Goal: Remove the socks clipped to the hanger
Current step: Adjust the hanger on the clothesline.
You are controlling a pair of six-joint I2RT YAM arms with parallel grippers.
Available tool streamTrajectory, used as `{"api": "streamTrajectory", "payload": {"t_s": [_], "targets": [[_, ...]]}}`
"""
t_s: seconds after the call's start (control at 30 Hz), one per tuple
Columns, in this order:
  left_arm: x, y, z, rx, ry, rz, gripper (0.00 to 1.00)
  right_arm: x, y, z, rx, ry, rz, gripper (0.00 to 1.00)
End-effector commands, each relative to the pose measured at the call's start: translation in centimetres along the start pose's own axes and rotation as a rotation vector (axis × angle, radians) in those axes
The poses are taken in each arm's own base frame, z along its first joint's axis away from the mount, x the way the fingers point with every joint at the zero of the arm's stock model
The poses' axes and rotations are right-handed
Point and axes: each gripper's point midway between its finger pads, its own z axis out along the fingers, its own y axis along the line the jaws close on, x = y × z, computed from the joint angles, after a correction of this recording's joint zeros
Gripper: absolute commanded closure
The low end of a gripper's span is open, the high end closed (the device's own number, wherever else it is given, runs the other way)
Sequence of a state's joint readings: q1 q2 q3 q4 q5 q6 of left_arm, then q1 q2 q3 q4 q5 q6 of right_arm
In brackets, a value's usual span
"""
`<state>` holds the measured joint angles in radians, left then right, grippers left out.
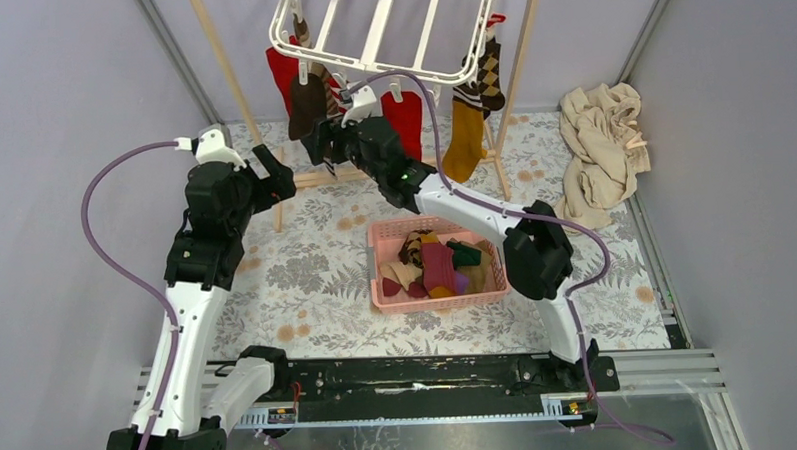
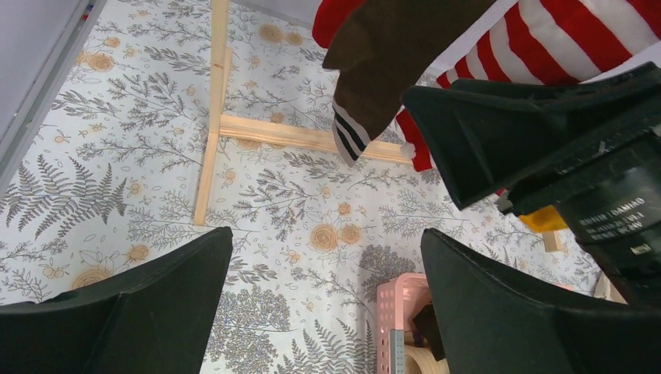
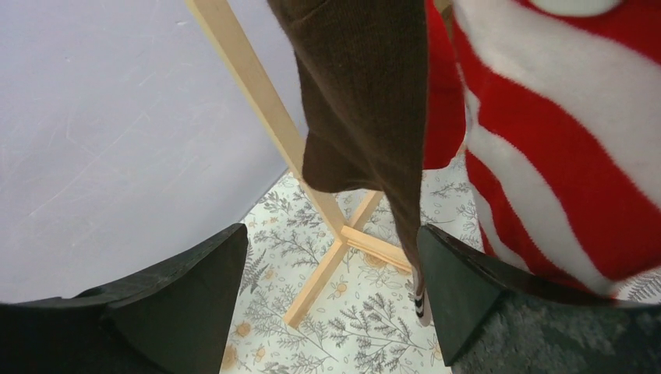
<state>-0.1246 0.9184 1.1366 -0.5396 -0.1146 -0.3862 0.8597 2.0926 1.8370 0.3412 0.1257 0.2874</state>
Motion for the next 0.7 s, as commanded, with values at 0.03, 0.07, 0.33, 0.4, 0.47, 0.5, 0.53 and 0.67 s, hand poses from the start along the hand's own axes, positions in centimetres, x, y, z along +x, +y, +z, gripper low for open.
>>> {"api": "streamTrajectory", "payload": {"t_s": [0.03,0.07,0.33,0.4,0.47,0.5,0.53,0.67], "targets": [[-1.2,-0.1,-1.2,0.003,-0.032,0.019,0.01,-2.0,0.5,1.7,0.030,-0.097,0.002,0.12],[-1.2,-0.2,-1.3,0.005,-0.034,0.019,0.01,-1.7,0.5,2.1,0.026,-0.105,0.002,0.12],[-1.4,-0.2,-2.0,0.007,-0.038,0.020,0.01,-0.6,0.1,4.4,-0.004,-0.184,-0.024,0.13],[-1.2,-0.2,-2.0,0.008,-0.035,0.019,0.01,-0.5,0.0,4.6,-0.007,-0.194,-0.027,0.15],[-1.2,-0.2,-2.0,0.011,-0.033,0.020,0.01,-0.7,0.1,4.7,-0.014,-0.203,-0.029,0.21],[-1.3,-0.2,-2.0,0.011,-0.034,0.020,0.01,-0.8,0.2,4.7,-0.022,-0.210,-0.029,0.27],[-1.3,-0.2,-2.0,0.010,-0.035,0.020,0.01,-1.0,0.3,4.7,-0.030,-0.212,-0.030,0.35],[-1.2,0.0,-2.0,0.001,-0.033,0.028,0.01,-1.3,0.6,4.3,-0.069,-0.213,-0.020,0.63]]}}
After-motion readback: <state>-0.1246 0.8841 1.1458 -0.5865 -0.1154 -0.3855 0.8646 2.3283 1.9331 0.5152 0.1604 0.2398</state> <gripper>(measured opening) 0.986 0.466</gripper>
